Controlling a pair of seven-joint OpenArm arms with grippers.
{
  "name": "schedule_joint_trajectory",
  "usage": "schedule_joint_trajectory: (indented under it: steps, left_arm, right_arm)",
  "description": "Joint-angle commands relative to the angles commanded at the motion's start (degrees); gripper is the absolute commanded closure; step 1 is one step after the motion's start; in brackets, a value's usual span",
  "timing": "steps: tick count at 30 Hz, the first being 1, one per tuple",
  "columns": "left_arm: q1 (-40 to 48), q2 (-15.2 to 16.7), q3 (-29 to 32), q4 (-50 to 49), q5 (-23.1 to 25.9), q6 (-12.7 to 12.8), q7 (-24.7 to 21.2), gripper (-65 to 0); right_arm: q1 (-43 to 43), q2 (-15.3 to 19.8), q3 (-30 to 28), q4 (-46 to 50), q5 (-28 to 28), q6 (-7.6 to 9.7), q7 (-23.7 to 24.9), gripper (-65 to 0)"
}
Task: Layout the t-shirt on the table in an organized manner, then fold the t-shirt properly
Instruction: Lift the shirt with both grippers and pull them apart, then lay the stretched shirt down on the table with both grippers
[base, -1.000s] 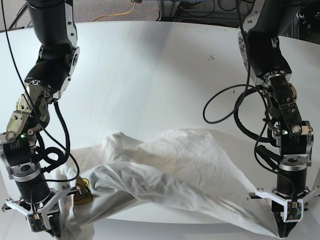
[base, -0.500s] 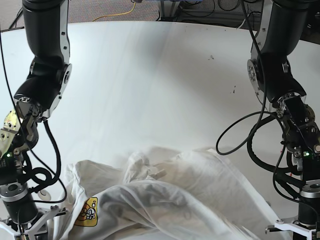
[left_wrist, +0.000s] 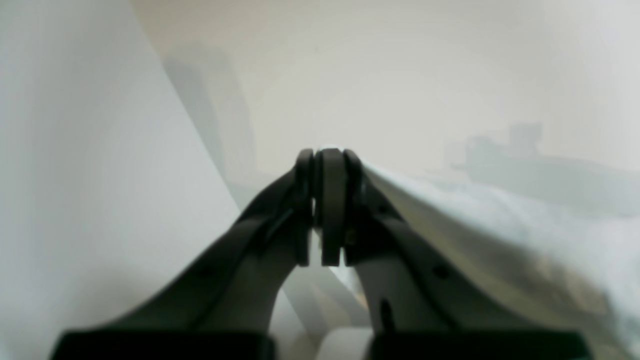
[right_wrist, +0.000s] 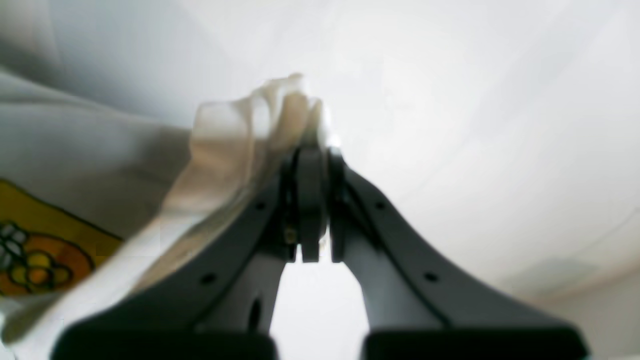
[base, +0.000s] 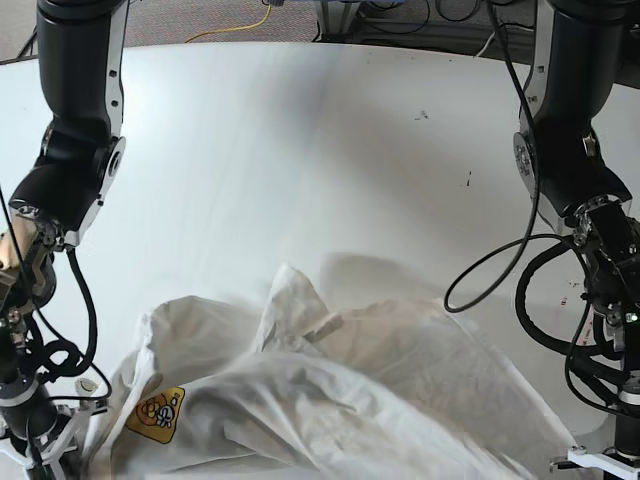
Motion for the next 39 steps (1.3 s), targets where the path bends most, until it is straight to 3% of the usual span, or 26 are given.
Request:
schedule_joint_trajectory:
  steps: [7,13,19,21,24,39]
  left_arm:
    - [7.3,-0.09,-2.99,0.35,-0.09,0.0,0.0,-0.4]
    - [14.68,0.18,-6.77,0.53,-0.09,-3.34,0.0,-0.4]
    - [21.19,0.18,-8.53,1.23,-0.09,-4.4,0.0,-0.4]
    - [23.56,0.18,-8.62,1.23,-0.09,-4.75,0.0,-0.4]
    - [26.81,0.18,-8.62,1.49,-0.18,-4.84,0.0,-0.4]
    - [39.82,0.62,-8.62,4.66,-0.26,-4.84,-0.09,-0.3]
  right_arm:
    - [-9.41,0.0,0.09,3.78,0.0,0.0,0.0,-0.2]
    - [-18.2,-0.35,1.14,7.12,0.09,0.0,0.0,-0.2]
    - [-24.79,-2.2,4.4,8.53,0.09,0.0,0.0,-0.2]
    - [-27.52,-2.55,5.27,9.41,0.09,0.7,0.0,-0.2]
    - [-30.59,-2.9,5.45,10.37,0.09,1.85,0.0,-0.2]
    - [-42.55,-8.18,8.53,13.63,0.09,1.93,0.0,-0.2]
